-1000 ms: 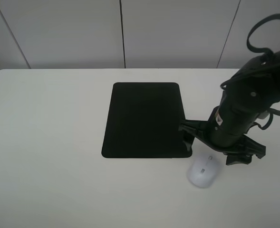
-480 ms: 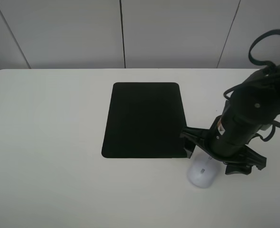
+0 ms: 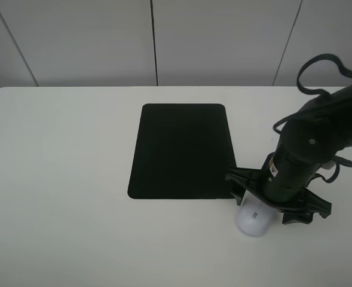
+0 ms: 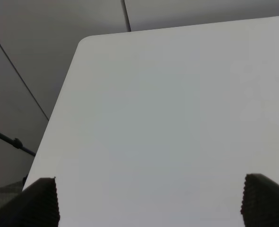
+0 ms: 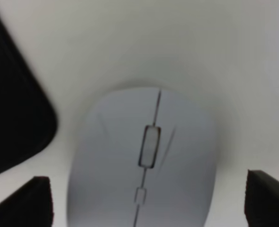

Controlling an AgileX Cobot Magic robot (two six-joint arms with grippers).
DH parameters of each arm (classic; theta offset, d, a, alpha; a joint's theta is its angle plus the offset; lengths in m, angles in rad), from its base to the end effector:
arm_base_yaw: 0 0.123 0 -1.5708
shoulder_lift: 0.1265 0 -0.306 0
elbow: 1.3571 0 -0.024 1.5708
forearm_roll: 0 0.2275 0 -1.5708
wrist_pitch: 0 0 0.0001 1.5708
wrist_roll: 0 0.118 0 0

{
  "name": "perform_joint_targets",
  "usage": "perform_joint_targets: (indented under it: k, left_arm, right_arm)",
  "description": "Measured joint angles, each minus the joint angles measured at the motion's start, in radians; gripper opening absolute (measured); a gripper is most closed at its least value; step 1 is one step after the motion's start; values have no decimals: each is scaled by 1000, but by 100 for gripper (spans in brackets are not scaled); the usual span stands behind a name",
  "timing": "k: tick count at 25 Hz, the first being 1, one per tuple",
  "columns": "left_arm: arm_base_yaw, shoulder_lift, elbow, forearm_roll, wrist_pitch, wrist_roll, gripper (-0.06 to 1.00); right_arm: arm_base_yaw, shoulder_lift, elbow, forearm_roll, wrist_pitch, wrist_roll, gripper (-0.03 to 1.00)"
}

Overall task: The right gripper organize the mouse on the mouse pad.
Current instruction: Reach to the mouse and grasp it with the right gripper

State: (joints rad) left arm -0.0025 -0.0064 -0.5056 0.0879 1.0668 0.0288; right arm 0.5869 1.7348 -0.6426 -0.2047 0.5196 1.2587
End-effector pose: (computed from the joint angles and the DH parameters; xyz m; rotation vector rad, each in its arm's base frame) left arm -0.0244 0.0091 0.2548 0.0269 2.0372 0.1216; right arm 0.2033 0.1209 0.1198 0.7441 2.9366 -0.0411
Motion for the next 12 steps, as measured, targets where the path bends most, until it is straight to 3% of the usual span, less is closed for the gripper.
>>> perform_joint_targets:
  k: [8, 12]
  left_arm:
    - [0, 0, 0, 0, 0, 0, 79]
    - [0, 0, 0, 0, 0, 0, 79]
  right_arm:
    - [0, 40, -1, 2, -6, 0, 75]
    - [0, 59, -1, 6, -31, 0, 67]
